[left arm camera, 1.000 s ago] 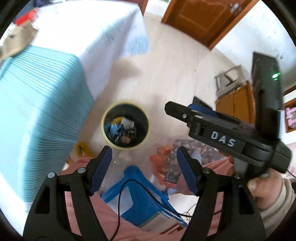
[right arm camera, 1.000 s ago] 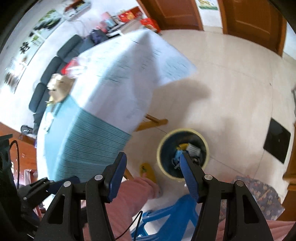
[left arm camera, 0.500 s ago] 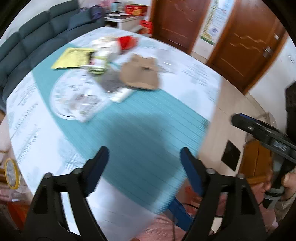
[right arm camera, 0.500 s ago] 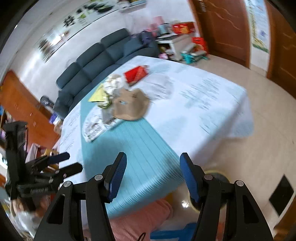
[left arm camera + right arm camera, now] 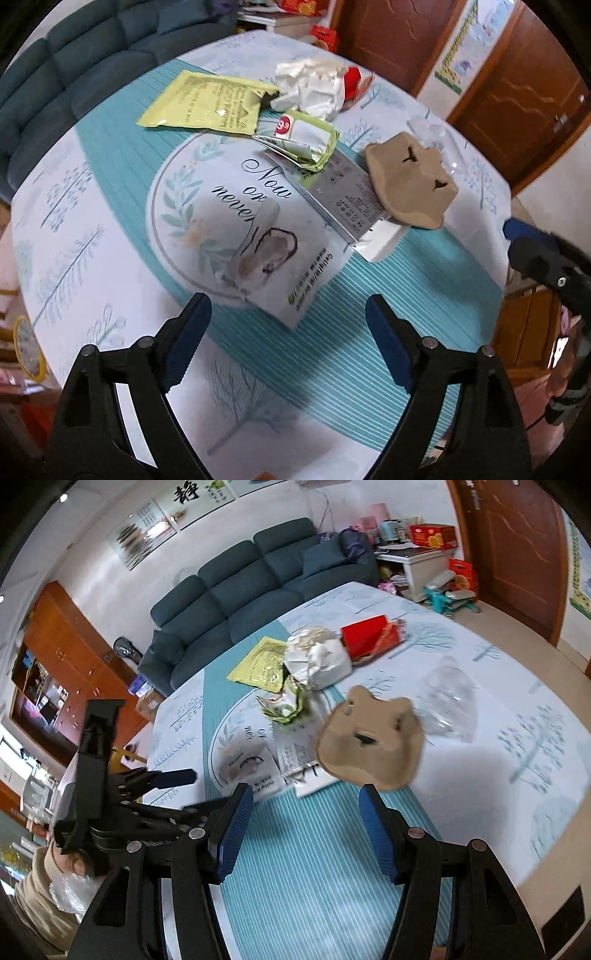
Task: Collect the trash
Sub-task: 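Move both tools back toward the table, then grasp the white wrapper with the left gripper while the right gripper grasps the green-white packet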
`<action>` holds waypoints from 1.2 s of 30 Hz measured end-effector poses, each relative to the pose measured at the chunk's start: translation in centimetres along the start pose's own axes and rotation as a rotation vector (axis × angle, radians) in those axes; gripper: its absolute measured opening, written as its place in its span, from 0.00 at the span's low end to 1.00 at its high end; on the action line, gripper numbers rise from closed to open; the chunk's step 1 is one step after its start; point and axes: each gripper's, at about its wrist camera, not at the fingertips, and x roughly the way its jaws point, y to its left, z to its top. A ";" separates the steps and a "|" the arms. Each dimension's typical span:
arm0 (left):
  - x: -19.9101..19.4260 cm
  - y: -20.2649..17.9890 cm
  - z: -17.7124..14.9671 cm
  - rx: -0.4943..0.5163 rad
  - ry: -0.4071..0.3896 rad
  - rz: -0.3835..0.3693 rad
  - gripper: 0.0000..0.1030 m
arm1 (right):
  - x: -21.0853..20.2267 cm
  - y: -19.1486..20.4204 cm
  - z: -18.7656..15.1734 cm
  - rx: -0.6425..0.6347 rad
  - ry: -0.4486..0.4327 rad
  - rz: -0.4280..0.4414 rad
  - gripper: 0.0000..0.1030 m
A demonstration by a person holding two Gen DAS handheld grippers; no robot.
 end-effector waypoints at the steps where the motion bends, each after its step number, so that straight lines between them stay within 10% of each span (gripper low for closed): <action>1: 0.5 -0.2 0.3 0.018 0.011 0.005 0.81 | 0.6 0.2 0.4 -0.005 0.004 0.004 0.59; 15: 6.4 -1.1 3.1 0.163 0.118 0.050 0.78 | 5.8 0.2 3.8 -0.055 0.034 0.024 0.59; 24: 5.3 1.9 3.7 0.043 0.080 0.036 0.19 | 9.3 1.4 6.7 -0.116 0.025 0.018 0.59; 36: 3.9 6.3 3.8 -0.163 0.060 -0.004 0.10 | 16.2 2.6 9.7 -0.158 0.052 -0.050 0.46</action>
